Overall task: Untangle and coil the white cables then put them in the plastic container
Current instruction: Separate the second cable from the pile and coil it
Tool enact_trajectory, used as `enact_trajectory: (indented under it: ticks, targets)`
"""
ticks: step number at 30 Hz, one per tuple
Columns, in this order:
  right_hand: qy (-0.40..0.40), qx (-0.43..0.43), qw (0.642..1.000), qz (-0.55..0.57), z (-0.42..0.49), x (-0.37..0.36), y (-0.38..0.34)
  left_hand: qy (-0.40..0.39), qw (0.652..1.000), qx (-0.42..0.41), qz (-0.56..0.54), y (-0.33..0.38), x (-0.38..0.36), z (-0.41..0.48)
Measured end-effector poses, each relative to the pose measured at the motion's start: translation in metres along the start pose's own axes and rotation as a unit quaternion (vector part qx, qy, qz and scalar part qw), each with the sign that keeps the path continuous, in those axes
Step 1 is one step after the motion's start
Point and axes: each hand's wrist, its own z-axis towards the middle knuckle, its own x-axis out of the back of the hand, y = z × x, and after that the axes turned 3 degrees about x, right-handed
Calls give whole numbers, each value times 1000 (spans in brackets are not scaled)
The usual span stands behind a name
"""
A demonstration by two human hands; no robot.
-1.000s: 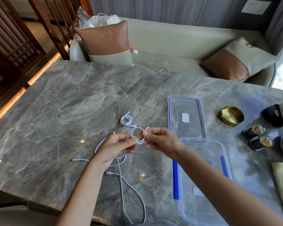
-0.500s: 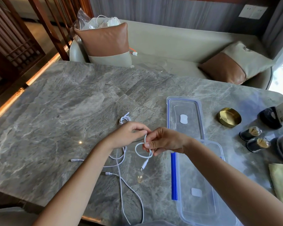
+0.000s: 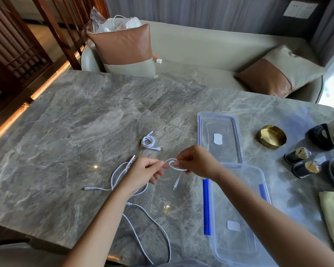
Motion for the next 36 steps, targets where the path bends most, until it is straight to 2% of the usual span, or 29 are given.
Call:
enact_trajectory:
  ticks: [3, 7, 8, 10, 12, 16, 20, 28, 31, 36]
  targets:
    - [76, 41, 993, -82, -1, -2, 0, 18, 997, 19, -79, -2, -10, -6]
    - [125, 50, 988, -70, -3, -6, -3, 48, 996, 8, -69, -4, -19, -5]
    - [117, 43, 992, -31, -3, -5, -4, 52, 996, 8, -71, -4, -19, -4]
    - [65, 13, 991, 118, -6, -4, -6, 60, 995, 14, -77, -3, -20, -3]
    - [-1, -26, 963, 267, -9, -4, -7, 64, 994, 20, -88, -2, -23, -2]
    - [-42, -81, 921, 380, -13, -9, -3, 84, 993, 7, -78, -1, -34, -1]
    - [-32, -81, 921, 380, -12, -12, -2, 100, 991, -23, -87, -4, -33, -4]
    - [2, -62, 931, 361, -11, -16, 3, 98, 976, 26, -194, -11, -29, -5]
    - [-6, -54, 925, 377, -9, -17, 1, 99, 952, 63, -284, -9, -33, -5]
    - [39, -48, 931, 361, -8, -16, 2, 52, 903, 134, -406, -7, -40, -7]
